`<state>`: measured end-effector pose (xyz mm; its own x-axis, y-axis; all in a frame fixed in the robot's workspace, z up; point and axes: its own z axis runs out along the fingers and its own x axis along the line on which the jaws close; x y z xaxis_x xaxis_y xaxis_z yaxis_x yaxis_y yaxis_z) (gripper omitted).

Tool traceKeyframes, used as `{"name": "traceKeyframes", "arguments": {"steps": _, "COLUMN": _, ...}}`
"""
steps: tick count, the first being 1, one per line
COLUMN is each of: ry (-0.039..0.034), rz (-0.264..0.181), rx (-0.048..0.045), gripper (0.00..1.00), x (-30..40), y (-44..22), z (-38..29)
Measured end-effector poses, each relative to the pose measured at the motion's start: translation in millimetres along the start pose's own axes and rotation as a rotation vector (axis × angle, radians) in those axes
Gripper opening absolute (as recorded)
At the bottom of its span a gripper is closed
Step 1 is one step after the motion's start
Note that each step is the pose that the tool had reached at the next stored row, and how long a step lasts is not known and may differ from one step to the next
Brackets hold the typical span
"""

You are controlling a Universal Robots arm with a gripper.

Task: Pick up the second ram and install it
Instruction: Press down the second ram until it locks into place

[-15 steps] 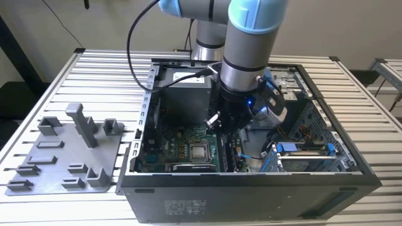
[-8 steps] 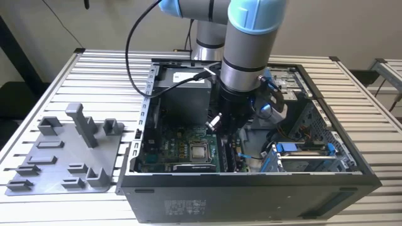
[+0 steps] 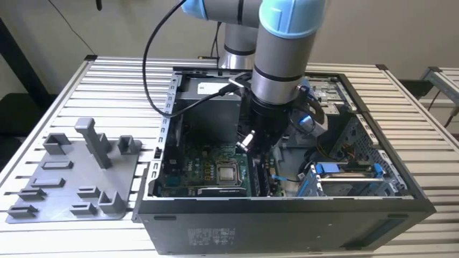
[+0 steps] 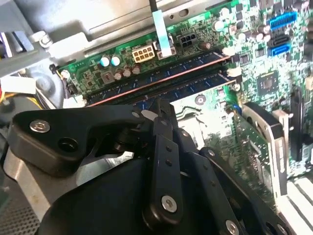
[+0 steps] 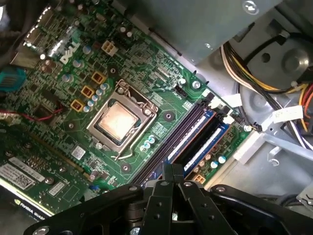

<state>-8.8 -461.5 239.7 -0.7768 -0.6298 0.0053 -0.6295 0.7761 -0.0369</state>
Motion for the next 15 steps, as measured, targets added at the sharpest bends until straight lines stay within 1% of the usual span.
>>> {"name": "traceKeyframes", "arguments": {"steps": 6, "ry": -0.0009, "rz": -0.099, "rx": 0.0039, "gripper": 0.11, "x": 0.3, "y": 0.3, "z": -0.1}}
{"name": "traceKeyframes", "arguments": {"steps": 15, "ry": -0.007, "rz": -0.262, "rx": 0.0053, "gripper": 0.11, "x": 0.3, "y": 0.3, "z": -0.1}}
